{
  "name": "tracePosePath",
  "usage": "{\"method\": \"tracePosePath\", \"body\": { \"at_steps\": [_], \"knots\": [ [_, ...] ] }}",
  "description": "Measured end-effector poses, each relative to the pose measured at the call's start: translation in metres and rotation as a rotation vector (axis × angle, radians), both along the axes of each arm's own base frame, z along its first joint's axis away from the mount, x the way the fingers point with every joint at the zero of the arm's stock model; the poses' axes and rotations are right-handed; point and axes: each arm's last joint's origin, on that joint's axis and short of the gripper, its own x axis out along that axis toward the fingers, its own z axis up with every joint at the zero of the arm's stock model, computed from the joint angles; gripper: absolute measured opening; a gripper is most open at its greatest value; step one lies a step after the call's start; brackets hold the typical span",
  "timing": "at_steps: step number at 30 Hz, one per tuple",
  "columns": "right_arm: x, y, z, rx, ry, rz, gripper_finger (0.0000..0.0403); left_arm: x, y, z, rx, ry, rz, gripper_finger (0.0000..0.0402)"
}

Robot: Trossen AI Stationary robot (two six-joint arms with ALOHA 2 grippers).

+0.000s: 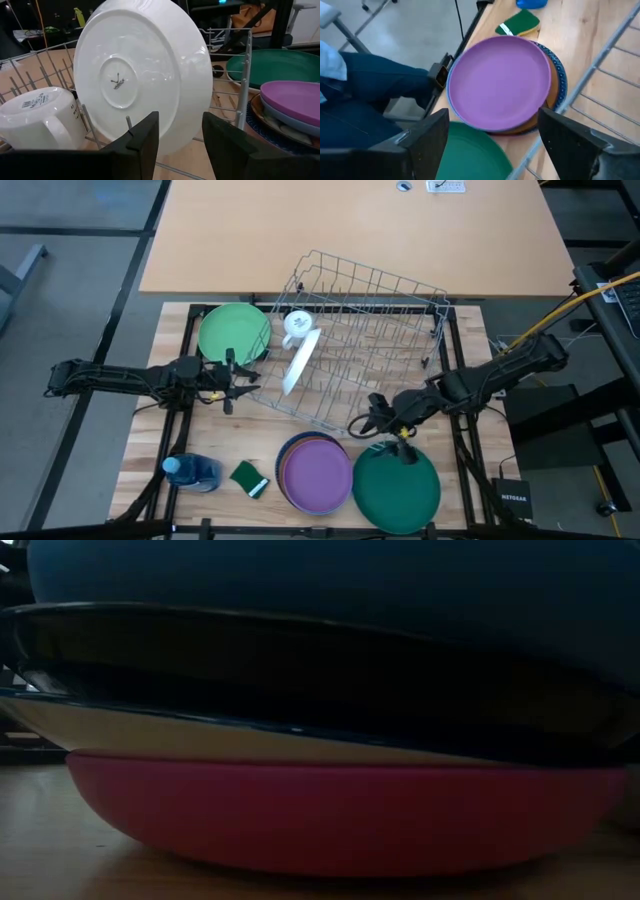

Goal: Sort dishes
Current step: Put the dark green plate in the dish rack

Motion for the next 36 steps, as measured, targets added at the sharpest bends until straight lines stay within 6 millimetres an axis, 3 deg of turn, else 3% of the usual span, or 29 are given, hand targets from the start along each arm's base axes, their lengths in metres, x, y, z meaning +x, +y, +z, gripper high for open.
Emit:
{"method": "tracePosePath", "body": {
  "at_steps": [6, 16, 26, 30, 33, 36],
  "knots": [
    [0.011, 0.005, -0.011, -0.005, 0.023, 0.002, 0.0305, 0.0, 0.0, 0.001, -0.034, -0.011, 0.008, 0.0141],
    [0.016, 0.006, -0.01, 0.001, -0.01, -0.002, 0.0305, 0.001, 0.0, 0.012, -0.5, -0.186, 0.046, 0.0141],
    [0.016, 0.004, -0.01, -0.09, -0.05, -0.045, 0.0305, 0.001, 0.0, 0.015, -0.641, -0.239, 0.043, 0.0141],
    [0.017, 0.004, -0.001, -0.091, -0.068, -0.057, 0.0305, 0.0, 0.0, 0.031, -0.65, -0.357, 0.004, 0.0141],
    [0.016, 0.003, 0.008, -0.12, -0.067, -0.039, 0.0305, -0.003, 0.002, 0.056, -0.53, -0.514, -0.028, 0.0141],
    [0.014, 0.001, 0.016, -0.168, -0.065, -0.039, 0.0305, -0.008, 0.007, 0.079, -0.396, -0.603, 0.048, 0.0141]
  ]
}}
